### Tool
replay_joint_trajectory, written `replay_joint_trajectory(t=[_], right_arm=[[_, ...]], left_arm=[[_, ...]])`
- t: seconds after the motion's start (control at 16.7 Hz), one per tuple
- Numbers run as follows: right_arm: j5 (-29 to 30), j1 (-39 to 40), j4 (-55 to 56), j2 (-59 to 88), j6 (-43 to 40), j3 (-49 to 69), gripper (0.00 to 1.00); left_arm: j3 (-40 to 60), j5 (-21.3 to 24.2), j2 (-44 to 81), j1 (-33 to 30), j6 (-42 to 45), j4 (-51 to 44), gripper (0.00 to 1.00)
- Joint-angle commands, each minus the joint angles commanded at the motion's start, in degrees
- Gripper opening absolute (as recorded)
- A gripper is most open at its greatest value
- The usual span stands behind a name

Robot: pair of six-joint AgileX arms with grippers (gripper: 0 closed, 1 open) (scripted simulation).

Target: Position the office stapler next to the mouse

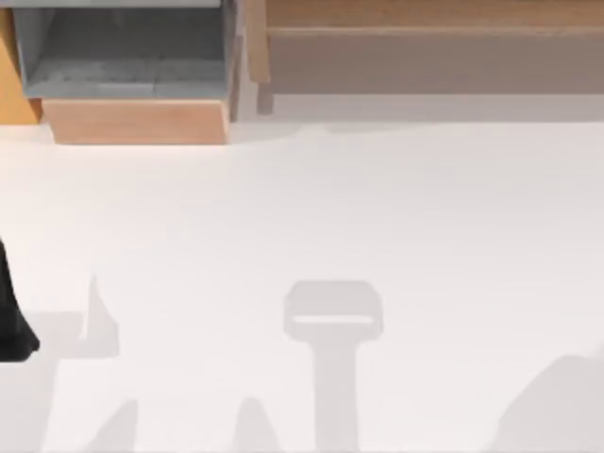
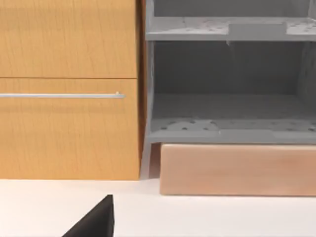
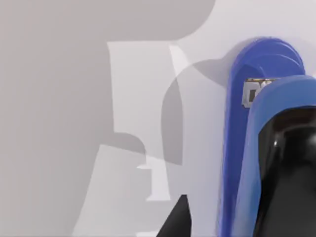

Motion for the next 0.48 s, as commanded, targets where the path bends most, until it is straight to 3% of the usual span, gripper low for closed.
replay_joint_trajectory(t=[0.12, 0.48], right_arm=[[0.00, 0.00, 0.00, 0.00, 0.00, 0.00, 0.98], [0.00, 0.00, 0.00, 0.00, 0.00, 0.00, 1.00]], left_arm=[[0.00, 0.00, 0.00, 0.00, 0.00, 0.00, 1.00], [0.00, 0.00, 0.00, 0.00, 0.00, 0.00, 1.00]])
